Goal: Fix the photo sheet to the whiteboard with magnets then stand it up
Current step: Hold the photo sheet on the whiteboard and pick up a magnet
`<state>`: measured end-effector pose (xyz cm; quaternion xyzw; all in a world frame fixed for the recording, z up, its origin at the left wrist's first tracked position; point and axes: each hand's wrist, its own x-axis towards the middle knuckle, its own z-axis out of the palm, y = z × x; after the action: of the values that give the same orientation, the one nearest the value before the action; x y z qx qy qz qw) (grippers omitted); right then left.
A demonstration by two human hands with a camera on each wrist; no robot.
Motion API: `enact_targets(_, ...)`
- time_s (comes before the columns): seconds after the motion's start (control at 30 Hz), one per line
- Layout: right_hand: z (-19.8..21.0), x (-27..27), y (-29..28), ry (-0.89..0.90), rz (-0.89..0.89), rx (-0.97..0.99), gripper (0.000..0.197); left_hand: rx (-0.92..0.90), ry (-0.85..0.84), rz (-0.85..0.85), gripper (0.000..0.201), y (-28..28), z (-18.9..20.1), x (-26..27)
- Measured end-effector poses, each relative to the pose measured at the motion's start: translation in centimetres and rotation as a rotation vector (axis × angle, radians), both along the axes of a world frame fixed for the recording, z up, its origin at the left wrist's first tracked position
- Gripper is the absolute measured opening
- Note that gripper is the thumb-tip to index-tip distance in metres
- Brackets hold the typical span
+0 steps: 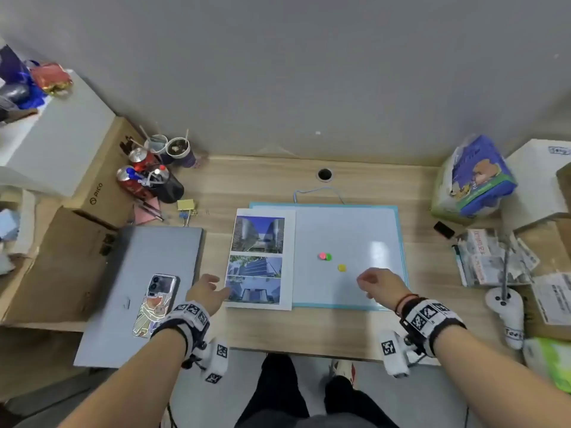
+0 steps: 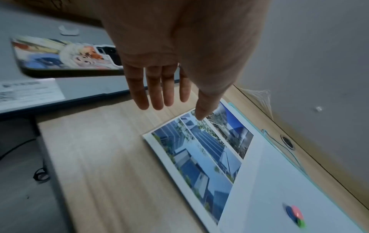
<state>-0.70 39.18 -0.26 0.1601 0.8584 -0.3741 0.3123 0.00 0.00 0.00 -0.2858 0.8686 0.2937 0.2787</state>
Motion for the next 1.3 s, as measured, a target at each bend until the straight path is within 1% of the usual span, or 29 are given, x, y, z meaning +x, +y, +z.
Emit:
enact_targets(0.03,-0.8,-1.0,-1.1,0.034,0.019,0.024,0.013,0.014,-0.009,0.006,0.058,-0.6,-0.9,-1.1)
enact_targets(0.1,-0.9,-2.8,-2.9,0.071,0.02,0.094,0.017,0.02,-0.022,0.023,0.062,-1.2,-1.7,-2.9)
enact_targets(0.17,-1.6,-4.0,-4.5,0.067,0.028,0.16,0.022,0.038,-0.026,0.016,0.066,-1.3,-2.6,-4.8)
enact_targets(0.27,-3.4,-4.8,-6.1,0.037,0.061,0.303,0.035,0.048,-0.042,-0.006,0.073,-1.3,-3.9,-6.7)
enact_targets(0.37,-4.2,-5.3,-6.8,0.008,0.031,0.403,0.043,0.025,-0.034,-0.03,0.078,-1.0,-4.7,-8.1)
enact_targets(0.47,-5.2,-5.3,-7.0,-0.043,0.041,0.443,0.045,0.005,-0.058,-0.058,0.077,-0.6,-5.1,-8.7)
enact_targets(0.53,-6.2,-5.2,-7.1,-0.041,0.042,0.457,0.04,-0.004,-0.072,-0.068,0.074,-0.2,-5.4,-8.9)
enact_targets(0.67,-6.9,-5.5,-6.9,0.056,0.104,0.432,0.023,-0.043,-0.056,-0.063,0.064,0.2,-5.3,-9.1)
enact_targets(0.7,-6.9,-5.7,-6.9,0.068,0.115,0.415,0.021,-0.053,-0.049,-0.056,0.058,0.4,-5.2,-9.1)
enact_targets(0.8,-6.8,-6.6,-6.5,0.111,0.14,0.374,0.017,-0.077,-0.015,-0.079,0.033,1.2,-5.1,-9.0)
enact_targets(0.83,-6.9,-6.8,-6.4,0.127,0.149,0.361,0.017,-0.081,0.0,-0.08,0.028,1.4,-5.0,-9.0)
enact_targets(0.9,-7.2,-7.2,-6.0,0.159,0.151,0.314,0.017,-0.085,0.024,-0.057,0.026,2.1,-5.1,-9.0)
enact_targets(0.97,-7.5,-7.5,-5.7,0.181,0.152,0.248,0.025,-0.089,0.045,-0.036,0.026,2.7,-5.3,-9.0)
enact_targets(1.03,-7.6,-7.8,-5.6,0.203,0.213,0.211,0.039,-0.087,0.056,-0.015,0.027,3.3,-5.5,-9.2)
enact_targets(1.1,-7.7,-8.1,-5.7,0.231,0.31,0.201,0.043,-0.095,0.06,-0.018,0.028,3.8,-5.7,-9.4)
enact_targets(1.17,-8.1,-8.1,-5.9,0.252,0.397,0.178,0.035,-0.101,0.06,-0.028,0.028,4.3,-5.8,-9.6)
enact_targets(1.23,-8.4,-8.3,-6.0,0.263,0.459,0.182,0.019,-0.103,0.056,-0.039,0.028,4.9,-6.0,-9.8)
enact_targets(1.3,-8.6,-8.4,-6.2,0.255,0.509,0.2,0.017,-0.103,0.05,-0.049,0.028,5.3,-6.1,-9.9)
